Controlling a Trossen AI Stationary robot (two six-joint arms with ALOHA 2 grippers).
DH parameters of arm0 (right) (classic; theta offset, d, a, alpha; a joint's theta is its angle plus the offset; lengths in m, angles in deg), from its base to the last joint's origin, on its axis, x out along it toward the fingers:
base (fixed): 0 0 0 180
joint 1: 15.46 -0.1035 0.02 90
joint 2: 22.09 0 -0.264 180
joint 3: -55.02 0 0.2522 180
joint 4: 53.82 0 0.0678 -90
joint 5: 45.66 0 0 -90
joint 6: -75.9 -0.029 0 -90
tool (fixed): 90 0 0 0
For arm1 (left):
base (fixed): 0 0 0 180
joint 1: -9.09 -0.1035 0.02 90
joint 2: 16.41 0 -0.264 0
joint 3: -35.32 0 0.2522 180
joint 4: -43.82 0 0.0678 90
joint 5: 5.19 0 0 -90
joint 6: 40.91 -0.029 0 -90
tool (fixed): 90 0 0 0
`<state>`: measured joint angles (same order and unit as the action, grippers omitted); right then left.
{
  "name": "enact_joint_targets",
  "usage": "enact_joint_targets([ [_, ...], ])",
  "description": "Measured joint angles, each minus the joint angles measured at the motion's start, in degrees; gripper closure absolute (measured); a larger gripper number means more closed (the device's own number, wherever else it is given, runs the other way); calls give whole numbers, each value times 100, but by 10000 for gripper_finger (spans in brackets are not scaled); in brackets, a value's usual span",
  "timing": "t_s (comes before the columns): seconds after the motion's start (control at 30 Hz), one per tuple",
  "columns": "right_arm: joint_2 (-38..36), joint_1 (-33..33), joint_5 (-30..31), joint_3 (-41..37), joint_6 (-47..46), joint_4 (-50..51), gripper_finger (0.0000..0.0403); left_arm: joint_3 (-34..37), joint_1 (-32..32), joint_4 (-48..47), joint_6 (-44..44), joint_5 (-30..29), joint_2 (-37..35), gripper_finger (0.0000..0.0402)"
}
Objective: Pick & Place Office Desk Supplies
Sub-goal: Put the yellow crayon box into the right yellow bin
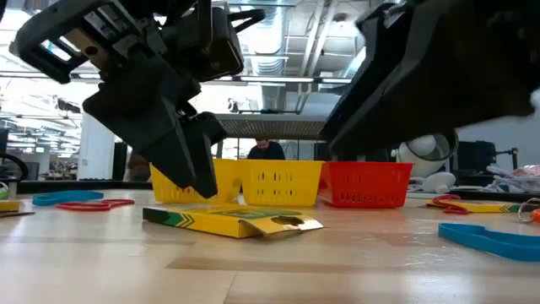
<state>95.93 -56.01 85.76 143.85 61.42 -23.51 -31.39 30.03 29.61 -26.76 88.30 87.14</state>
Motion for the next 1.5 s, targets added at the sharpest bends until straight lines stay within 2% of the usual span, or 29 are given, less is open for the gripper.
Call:
enact_joint_targets([
  [0.2, 797, 12, 234, 723, 143, 823, 280, -4, -183, 368, 248, 565, -2, 230],
  [0.43, 1305, -38, 370, 1262, 58, 997, 280, -4, -211, 384, 283, 716, -2, 230],
  [0.73, 1333, -33, 689, 1300, 73, 999, 280, -7, -211, 394, 418, 761, -7, 230],
  [0.9, 1333, 110, 699, 1298, 163, 985, 280, -9, -207, 484, 516, 997, -9, 230],
  [1.13, 1337, 187, 575, 1294, 333, 940, 280, -9, -207, 485, 585, 1111, -9, 230],
  [1.5, 1333, -31, 355, 1285, 458, 816, 280, -11, -207, 481, 574, 1118, -11, 230],
])
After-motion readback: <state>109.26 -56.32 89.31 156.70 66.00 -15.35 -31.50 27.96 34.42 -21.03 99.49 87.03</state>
